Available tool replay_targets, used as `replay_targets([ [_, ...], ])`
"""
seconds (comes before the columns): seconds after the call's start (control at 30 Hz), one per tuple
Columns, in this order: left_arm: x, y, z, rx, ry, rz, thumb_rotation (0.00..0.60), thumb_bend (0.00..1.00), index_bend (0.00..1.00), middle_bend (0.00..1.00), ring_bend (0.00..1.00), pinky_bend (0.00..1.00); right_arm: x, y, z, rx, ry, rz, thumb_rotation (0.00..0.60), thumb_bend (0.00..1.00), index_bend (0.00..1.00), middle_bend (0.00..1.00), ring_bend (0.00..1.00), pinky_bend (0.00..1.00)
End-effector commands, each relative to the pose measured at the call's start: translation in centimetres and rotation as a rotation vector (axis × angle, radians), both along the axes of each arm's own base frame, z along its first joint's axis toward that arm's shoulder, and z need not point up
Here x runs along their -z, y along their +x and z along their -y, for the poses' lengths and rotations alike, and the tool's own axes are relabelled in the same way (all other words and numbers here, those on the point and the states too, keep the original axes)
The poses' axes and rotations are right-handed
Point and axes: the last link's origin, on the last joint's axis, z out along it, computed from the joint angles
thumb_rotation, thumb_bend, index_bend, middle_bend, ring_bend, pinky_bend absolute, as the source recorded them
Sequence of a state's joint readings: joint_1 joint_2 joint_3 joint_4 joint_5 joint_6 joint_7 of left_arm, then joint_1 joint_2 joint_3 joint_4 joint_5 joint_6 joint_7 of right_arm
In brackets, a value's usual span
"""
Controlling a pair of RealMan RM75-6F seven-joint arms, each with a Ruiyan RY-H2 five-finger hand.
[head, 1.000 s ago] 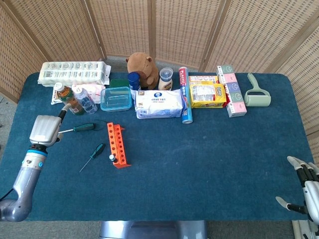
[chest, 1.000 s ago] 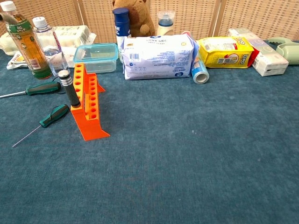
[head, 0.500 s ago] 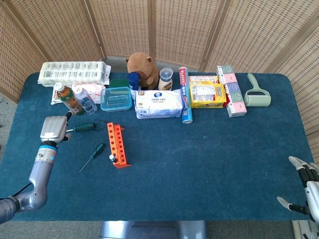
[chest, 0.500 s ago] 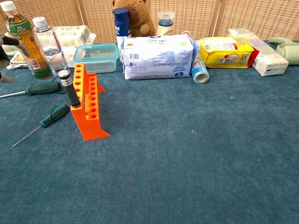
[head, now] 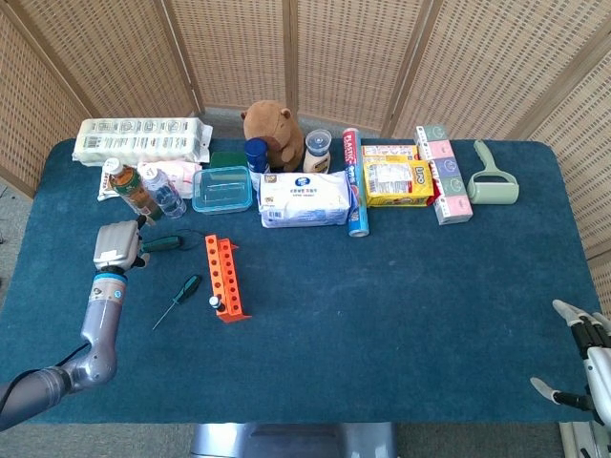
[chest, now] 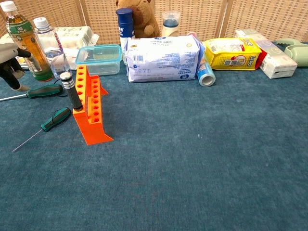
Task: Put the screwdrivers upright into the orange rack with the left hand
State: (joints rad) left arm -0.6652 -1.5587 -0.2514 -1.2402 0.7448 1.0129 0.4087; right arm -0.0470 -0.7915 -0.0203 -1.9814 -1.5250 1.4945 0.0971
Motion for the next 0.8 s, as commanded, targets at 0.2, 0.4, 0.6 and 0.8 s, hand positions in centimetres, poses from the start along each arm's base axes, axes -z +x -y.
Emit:
replay_targets([
  [0.2,1.0,0.2,-0.3,-0.041,0.030,0.013,0.600,0.27,0.33,0.90,1.00,1.00,0.0,0.0,0.0,0.000,0.002,0.002,0.600,0.00,0.07,0.14,0.14,0.04],
  [0.4,1.8,0.2,-0.5,-0.076,0.034,0.038,0.600,0.27,0.35,0.90,1.00,1.00,-0.1,0.0,0.0,-0.001,0.003,0.006,0.600,0.00,0.07,0.15,0.15,0.04],
  [0.6,2.8,0.2,-1.0,-0.116,0.044,0.080,0.600,0.27,0.36,0.90,1.00,1.00,0.0,-0.1,0.0,0.002,0.008,0.006,0.600,0.00,0.07,0.15,0.15,0.04],
  [0.8,3.8,0.4,-1.5,-0.126,0.023,0.091,0.600,0.27,0.36,0.90,1.00,1.00,-0.2,-0.2,0.1,0.006,0.003,0.008,0.600,0.00,0.07,0.15,0.15,0.04],
])
